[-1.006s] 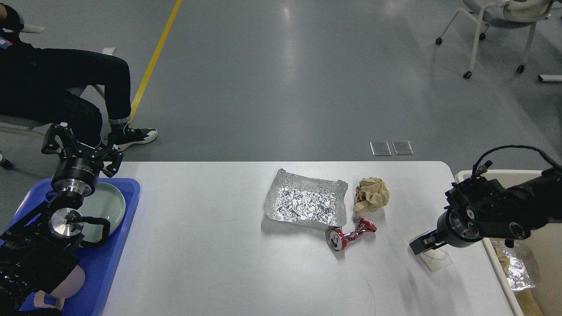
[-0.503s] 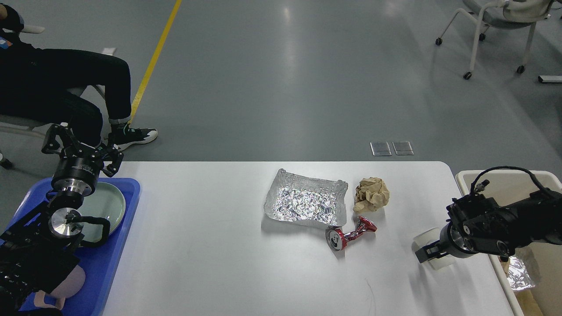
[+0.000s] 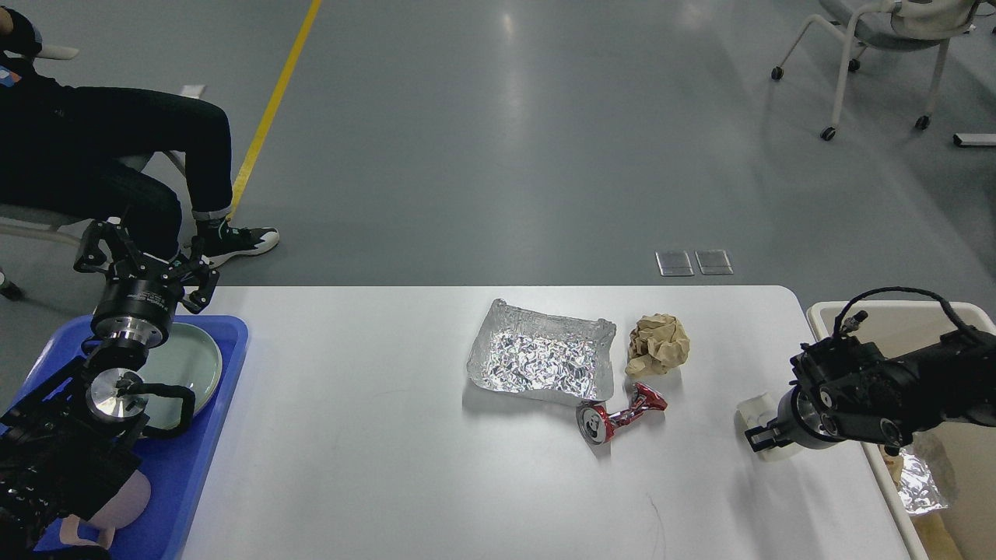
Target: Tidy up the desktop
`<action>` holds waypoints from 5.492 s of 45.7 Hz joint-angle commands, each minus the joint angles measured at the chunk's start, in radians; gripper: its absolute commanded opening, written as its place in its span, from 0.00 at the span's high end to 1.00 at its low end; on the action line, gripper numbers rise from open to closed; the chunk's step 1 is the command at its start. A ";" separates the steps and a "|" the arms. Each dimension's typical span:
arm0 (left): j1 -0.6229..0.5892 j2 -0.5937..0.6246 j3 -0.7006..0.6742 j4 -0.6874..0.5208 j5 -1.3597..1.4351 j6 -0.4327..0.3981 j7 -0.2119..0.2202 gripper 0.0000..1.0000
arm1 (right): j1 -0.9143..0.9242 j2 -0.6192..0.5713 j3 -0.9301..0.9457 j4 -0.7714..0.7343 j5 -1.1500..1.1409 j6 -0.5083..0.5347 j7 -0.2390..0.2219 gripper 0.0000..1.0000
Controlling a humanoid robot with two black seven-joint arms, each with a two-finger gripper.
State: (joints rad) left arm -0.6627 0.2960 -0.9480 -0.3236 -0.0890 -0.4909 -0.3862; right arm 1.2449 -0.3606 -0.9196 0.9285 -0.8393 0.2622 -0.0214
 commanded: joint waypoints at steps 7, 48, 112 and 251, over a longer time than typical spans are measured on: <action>0.000 0.000 0.000 0.000 0.000 0.000 0.000 0.04 | 0.246 -0.172 0.117 0.104 0.123 0.002 0.001 1.00; 0.000 0.000 0.000 0.000 0.000 0.000 0.001 0.04 | 0.009 -0.399 0.136 -0.250 0.580 -0.008 -0.011 1.00; 0.000 0.000 0.000 0.000 0.000 0.000 0.001 0.04 | 0.191 -0.161 0.114 0.021 0.634 -0.288 -0.009 0.00; 0.000 0.000 0.000 0.000 0.000 0.000 0.000 0.03 | 0.665 -0.431 0.196 0.150 0.875 0.290 0.000 1.00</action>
State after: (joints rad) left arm -0.6627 0.2961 -0.9480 -0.3237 -0.0890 -0.4909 -0.3864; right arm 1.8149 -0.7373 -0.7235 1.0742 0.0351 0.4575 -0.0214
